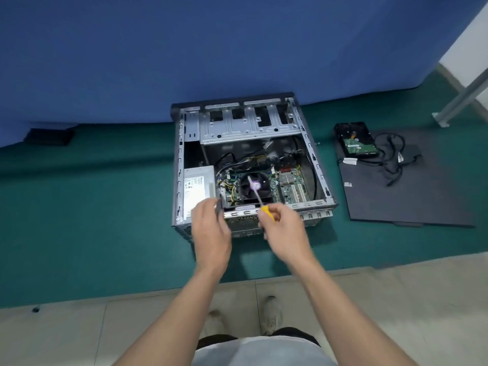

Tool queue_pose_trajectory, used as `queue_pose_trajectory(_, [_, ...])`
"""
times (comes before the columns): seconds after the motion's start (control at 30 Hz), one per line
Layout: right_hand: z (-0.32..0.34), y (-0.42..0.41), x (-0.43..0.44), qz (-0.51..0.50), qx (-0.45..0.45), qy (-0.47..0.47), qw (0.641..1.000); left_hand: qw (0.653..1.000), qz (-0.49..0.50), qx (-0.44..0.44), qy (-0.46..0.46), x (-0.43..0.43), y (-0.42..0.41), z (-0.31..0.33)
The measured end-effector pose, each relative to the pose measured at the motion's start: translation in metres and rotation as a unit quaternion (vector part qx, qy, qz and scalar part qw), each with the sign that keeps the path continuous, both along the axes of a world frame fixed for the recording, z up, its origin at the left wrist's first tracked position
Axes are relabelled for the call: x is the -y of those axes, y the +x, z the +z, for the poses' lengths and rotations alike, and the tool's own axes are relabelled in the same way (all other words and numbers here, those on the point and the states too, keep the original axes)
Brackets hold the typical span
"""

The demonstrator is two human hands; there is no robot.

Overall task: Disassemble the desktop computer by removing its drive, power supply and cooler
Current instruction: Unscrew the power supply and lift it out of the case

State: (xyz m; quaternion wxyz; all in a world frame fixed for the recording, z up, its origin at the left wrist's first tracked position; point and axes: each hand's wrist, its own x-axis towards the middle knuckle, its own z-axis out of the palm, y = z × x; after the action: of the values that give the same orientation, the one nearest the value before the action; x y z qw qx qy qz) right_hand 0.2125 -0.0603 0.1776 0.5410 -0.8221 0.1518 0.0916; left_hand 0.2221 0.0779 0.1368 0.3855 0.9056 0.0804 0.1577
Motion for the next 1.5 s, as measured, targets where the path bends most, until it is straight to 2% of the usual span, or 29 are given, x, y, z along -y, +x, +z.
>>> queue_pose_trajectory(0.03, [-0.004, -0.011, -0.012, 0.003, -0.009, 0.011, 1.000, 0.998, 0.054, 0.009, -0.033, -0.008, -0.006, 0.002])
queue_pose_trajectory(0.1, [-0.011, -0.029, -0.032, 0.016, -0.033, 0.026, 0.999, 0.978, 0.156, -0.052, -0.127, -0.023, -0.012, 0.004])
queue_pose_trajectory(0.13, [-0.014, -0.036, -0.040, 0.021, -0.048, 0.033, 0.998, 0.958, 0.198, -0.113, -0.173, -0.028, -0.013, 0.003])
queue_pose_trajectory(0.2, [-0.019, -0.047, -0.053, 0.025, -0.081, 0.054, 0.995, 0.894, 0.236, -0.228, -0.305, -0.035, -0.011, 0.005])
queue_pose_trajectory(0.27, [-0.022, -0.054, -0.064, 0.015, -0.111, 0.086, 0.990, 0.817, 0.205, -0.297, -0.450, -0.039, -0.007, 0.006])
queue_pose_trajectory(0.3, [-0.023, -0.057, -0.068, 0.001, -0.125, 0.110, 0.986, 0.789, 0.175, -0.323, -0.492, -0.041, -0.006, 0.007])
queue_pose_trajectory(0.37, [-0.024, -0.062, -0.075, -0.029, -0.157, 0.167, 0.973, 0.748, 0.113, -0.355, -0.550, -0.044, -0.004, 0.008])
queue_pose_trajectory(0.43, [-0.025, -0.065, -0.079, -0.045, -0.175, 0.209, 0.961, 0.726, 0.082, -0.359, -0.581, -0.045, -0.002, 0.009])
queue_pose_trajectory(0.6, [-0.026, -0.065, -0.086, -0.076, -0.186, 0.270, 0.942, 0.700, 0.075, -0.354, -0.616, -0.043, 0.001, 0.012])
queue_pose_trajectory(0.83, [-0.033, -0.061, -0.090, -0.110, -0.188, 0.368, 0.904, 0.703, 0.089, -0.351, -0.612, -0.043, 0.003, 0.011])
queue_pose_trajectory(1.03, [-0.047, -0.061, -0.088, -0.136, -0.206, 0.496, 0.832, 0.711, 0.085, -0.353, -0.602, -0.043, 0.004, 0.009])
queue_pose_trajectory(1.33, [-0.061, -0.059, -0.084, -0.132, -0.281, 0.656, 0.689, 0.719, 0.089, -0.347, -0.595, -0.045, 0.005, 0.010])
queue_pose_trajectory(1.4, [-0.063, -0.058, -0.083, -0.124, -0.293, 0.672, 0.669, 0.719, 0.094, -0.344, -0.596, -0.045, 0.005, 0.010])
queue_pose_trajectory(1.5, [-0.065, -0.057, -0.081, -0.118, -0.299, 0.678, 0.661, 0.721, 0.104, -0.335, -0.598, -0.043, 0.004, 0.010])
